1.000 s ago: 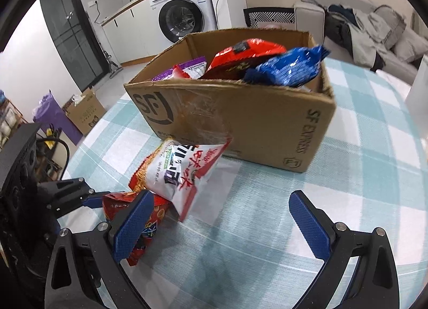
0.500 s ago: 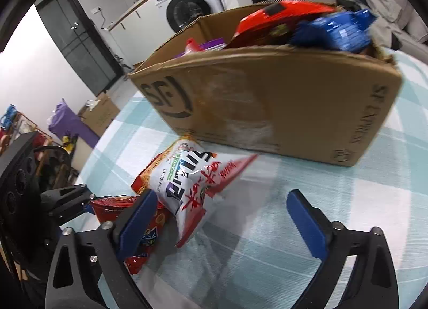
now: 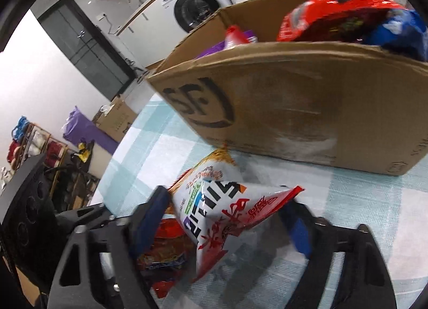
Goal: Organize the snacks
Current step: 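Grasp the red cracker pack with the left gripper while the right grasps the white-red noodle bag, then carry the cracker pack over the box with the left gripper while the right carries the noodle bag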
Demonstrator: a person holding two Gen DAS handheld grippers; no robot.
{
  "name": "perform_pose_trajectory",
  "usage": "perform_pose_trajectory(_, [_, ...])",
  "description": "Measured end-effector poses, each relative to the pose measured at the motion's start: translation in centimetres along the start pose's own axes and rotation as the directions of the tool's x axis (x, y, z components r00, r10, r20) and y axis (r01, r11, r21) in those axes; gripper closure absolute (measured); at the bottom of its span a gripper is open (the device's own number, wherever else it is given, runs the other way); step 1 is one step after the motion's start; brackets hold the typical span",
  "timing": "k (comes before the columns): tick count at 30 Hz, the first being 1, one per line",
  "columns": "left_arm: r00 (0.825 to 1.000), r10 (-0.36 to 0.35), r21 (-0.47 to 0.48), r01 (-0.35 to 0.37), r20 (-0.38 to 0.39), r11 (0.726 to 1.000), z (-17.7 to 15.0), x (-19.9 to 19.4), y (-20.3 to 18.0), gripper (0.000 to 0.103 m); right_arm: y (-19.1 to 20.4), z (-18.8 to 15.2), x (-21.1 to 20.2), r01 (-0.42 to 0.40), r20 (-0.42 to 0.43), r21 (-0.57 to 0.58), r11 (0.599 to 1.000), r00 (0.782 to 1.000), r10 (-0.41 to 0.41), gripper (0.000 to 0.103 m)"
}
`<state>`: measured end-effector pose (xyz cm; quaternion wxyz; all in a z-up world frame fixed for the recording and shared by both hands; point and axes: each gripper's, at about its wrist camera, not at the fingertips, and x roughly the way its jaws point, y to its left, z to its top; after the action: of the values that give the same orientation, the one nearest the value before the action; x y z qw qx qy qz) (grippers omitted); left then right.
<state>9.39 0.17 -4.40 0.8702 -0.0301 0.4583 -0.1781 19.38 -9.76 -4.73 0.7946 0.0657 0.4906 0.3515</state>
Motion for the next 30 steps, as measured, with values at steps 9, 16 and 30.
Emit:
perform_pose_trajectory(9, [1.0, -0.002, -0.001, 0.002, 0.003, 1.0, -0.1, 0.0, 0.0, 0.05, -0.5, -1.2, -2.7, 0.001, 0.083, -0.016, 1.0, 0.997, 0.001, 0.053])
perform_pose_trajectory(16, [1.0, -0.003, -0.02, 0.004, 0.019, 1.0, 0.0, 0.2, -0.1, 0.051, -2.9, -2.7, -5.7, 0.002, 0.11, 0.02, 1.0, 0.994, -0.005, 0.053])
perform_pose_trajectory(30, [0.995, -0.034, -0.063, 0.04, 0.096, 0.997, 0.6, -1.0, -0.5, 0.055, -3.2, -2.9, -6.6, -0.005, 0.123, 0.022, 1.0, 0.992, 0.002, 0.053])
